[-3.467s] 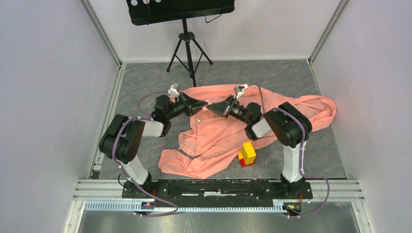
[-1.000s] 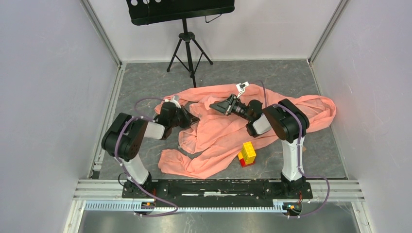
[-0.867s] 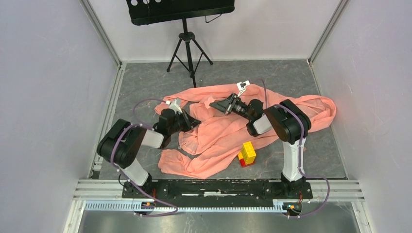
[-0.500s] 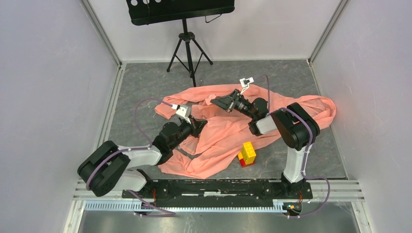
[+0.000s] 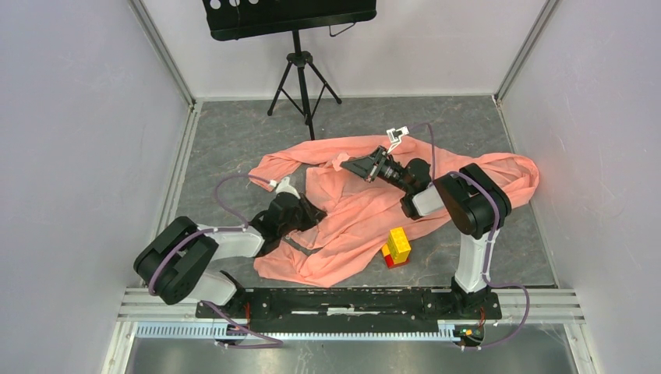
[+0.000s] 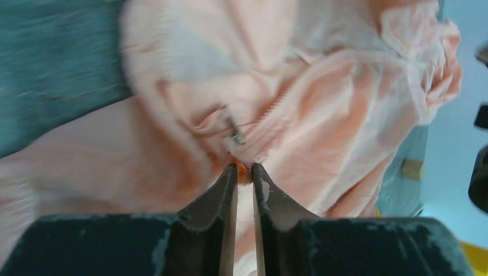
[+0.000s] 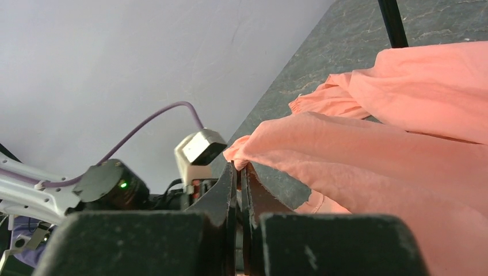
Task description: Zip up the jacket
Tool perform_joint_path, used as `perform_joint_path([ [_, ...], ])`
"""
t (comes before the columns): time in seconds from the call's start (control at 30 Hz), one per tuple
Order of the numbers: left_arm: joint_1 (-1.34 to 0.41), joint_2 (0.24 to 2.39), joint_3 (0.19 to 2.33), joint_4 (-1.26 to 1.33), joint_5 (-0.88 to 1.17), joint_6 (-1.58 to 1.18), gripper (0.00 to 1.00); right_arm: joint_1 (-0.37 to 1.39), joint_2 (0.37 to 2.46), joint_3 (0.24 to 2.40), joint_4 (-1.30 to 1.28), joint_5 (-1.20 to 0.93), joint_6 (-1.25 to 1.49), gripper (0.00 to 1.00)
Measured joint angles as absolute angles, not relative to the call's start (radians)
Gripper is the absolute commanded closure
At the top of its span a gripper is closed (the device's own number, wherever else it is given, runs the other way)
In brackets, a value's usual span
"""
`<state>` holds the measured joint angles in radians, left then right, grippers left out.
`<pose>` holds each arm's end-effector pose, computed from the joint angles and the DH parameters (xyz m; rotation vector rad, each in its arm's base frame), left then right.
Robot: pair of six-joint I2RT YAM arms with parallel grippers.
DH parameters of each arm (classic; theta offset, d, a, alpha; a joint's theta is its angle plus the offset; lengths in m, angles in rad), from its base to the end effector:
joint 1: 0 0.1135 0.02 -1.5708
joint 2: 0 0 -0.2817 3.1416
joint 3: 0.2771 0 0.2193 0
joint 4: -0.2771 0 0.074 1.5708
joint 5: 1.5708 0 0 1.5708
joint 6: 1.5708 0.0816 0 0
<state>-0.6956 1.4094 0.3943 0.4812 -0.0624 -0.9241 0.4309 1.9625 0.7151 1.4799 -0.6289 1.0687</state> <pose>0.2111 -0.1696 0.1649 -0.2945 2.2177 -0.8760 0.3322 0.2055 0.2252 -0.1141 1.5983 1.6297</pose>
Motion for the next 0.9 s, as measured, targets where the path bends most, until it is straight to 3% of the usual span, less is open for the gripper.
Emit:
perform_joint_path([
  [0.17, -0.604, 1.433, 0.350, 0.489, 0.012, -1.030, 0.60, 0.431, 1.963, 0.708, 1.480, -0.629, 1.069, 1.00],
  [0.33, -0.570, 1.433, 0.357, 0.506, 0.074, -1.036, 0.52, 0.431, 1.963, 0.708, 1.480, -0.629, 1.069, 1.00],
  [0.53, -0.550, 1.418, 0.369, 0.510, 0.090, -1.039, 0.61, 0.431, 1.965, 0.708, 1.480, -0.630, 1.077, 1.00],
  [0.67, -0.549, 1.397, 0.379, 0.495, 0.082, -1.044, 0.53, 0.431, 1.972, 0.708, 1.480, -0.630, 1.084, 1.00],
  [0.9, -0.532, 1.382, 0.450, 0.388, 0.054, -1.114, 0.56, 0.431, 1.978, 0.708, 1.480, -0.631, 1.088, 1.00],
])
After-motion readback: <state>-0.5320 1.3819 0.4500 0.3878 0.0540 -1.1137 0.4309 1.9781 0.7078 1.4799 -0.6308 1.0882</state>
